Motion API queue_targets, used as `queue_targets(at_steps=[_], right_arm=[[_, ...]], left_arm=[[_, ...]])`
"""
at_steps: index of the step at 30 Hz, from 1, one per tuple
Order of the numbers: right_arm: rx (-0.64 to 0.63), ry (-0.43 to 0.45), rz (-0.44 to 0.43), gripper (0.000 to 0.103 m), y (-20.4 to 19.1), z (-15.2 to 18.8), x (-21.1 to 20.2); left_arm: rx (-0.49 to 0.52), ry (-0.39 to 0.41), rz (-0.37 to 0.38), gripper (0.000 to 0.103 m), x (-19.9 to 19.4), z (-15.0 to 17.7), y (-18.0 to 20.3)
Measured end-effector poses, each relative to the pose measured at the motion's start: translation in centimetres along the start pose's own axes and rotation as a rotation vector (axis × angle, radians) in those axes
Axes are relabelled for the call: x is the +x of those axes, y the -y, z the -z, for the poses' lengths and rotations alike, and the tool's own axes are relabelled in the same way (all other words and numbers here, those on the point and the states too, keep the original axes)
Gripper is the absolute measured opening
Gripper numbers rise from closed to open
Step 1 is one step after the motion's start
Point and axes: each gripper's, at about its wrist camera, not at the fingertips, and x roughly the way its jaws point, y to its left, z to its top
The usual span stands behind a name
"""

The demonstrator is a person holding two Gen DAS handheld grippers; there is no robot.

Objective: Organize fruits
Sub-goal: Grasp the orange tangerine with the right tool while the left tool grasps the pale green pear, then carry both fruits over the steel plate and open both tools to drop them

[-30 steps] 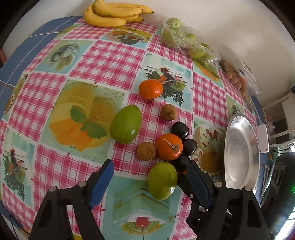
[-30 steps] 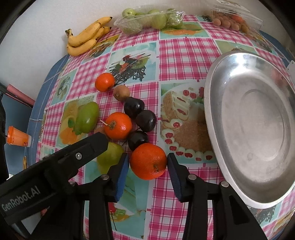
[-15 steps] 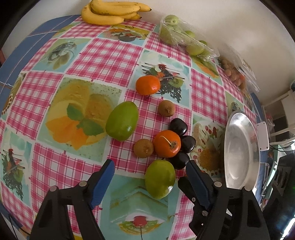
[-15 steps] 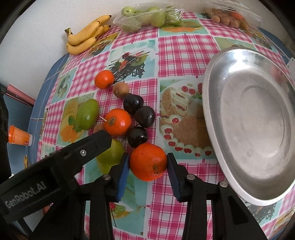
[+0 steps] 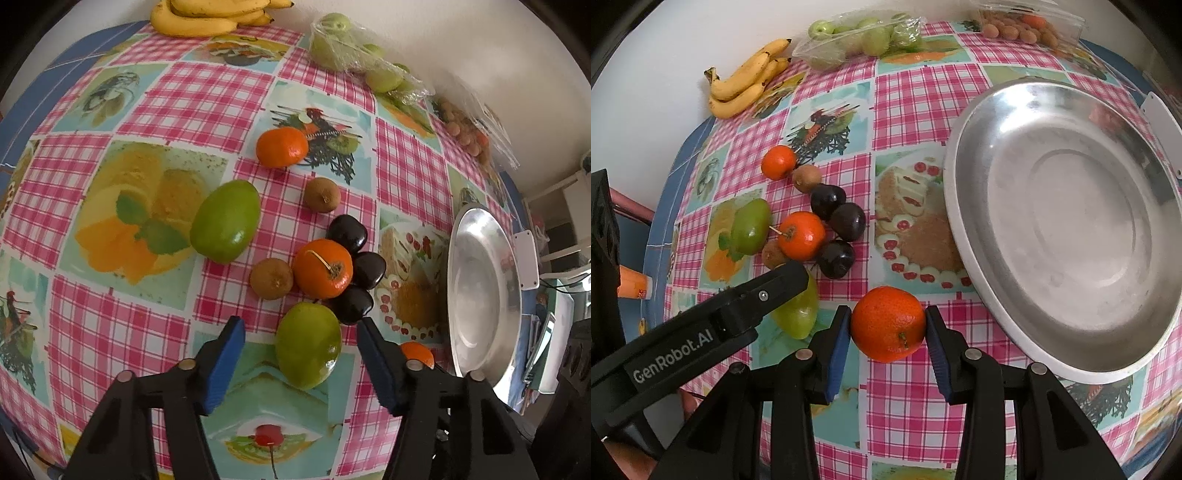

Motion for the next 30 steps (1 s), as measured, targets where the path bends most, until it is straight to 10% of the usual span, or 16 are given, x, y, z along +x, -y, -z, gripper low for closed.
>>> queue_targets(at_steps=[30], right_arm=[[0.000, -0.034, -0.004, 0.042, -0.2, 0.1, 0.7]], left_arm=[[-0.010, -0.017, 0.004, 0.042, 0.2, 0.4, -0.3]])
